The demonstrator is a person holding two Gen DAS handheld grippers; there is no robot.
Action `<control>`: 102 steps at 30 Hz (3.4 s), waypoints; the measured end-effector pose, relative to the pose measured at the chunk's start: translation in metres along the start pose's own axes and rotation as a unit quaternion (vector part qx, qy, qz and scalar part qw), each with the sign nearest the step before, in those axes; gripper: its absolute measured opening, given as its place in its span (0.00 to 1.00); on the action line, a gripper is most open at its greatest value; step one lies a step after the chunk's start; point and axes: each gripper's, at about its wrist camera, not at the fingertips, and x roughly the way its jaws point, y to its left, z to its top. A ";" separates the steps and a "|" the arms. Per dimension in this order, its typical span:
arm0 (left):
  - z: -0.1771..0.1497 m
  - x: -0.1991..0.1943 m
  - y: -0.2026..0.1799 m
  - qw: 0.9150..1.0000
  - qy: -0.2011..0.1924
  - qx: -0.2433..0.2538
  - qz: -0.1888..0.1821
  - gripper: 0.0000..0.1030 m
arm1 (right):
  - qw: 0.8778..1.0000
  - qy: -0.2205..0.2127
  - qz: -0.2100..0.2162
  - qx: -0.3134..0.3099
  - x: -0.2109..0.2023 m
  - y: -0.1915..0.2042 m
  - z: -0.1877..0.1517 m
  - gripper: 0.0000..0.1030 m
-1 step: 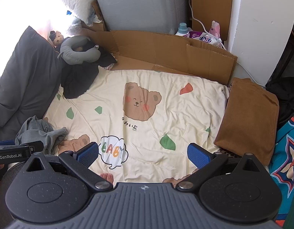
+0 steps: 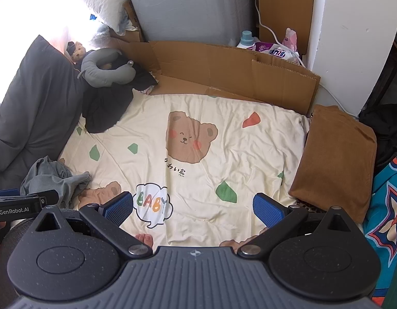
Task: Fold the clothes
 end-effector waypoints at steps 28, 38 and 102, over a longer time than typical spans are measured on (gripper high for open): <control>0.000 0.003 0.002 1.000 0.000 0.000 0.000 0.99 | 1.000 0.004 0.001 -0.001 0.000 -0.001 0.002 0.99; 0.001 0.002 0.001 1.000 0.001 -0.002 -0.002 0.99 | 1.000 0.003 0.000 0.000 0.000 -0.002 0.002 0.99; -0.001 0.001 0.014 0.999 0.010 0.009 -0.049 0.99 | 0.999 -0.016 -0.044 -0.010 -0.015 0.011 0.008 0.99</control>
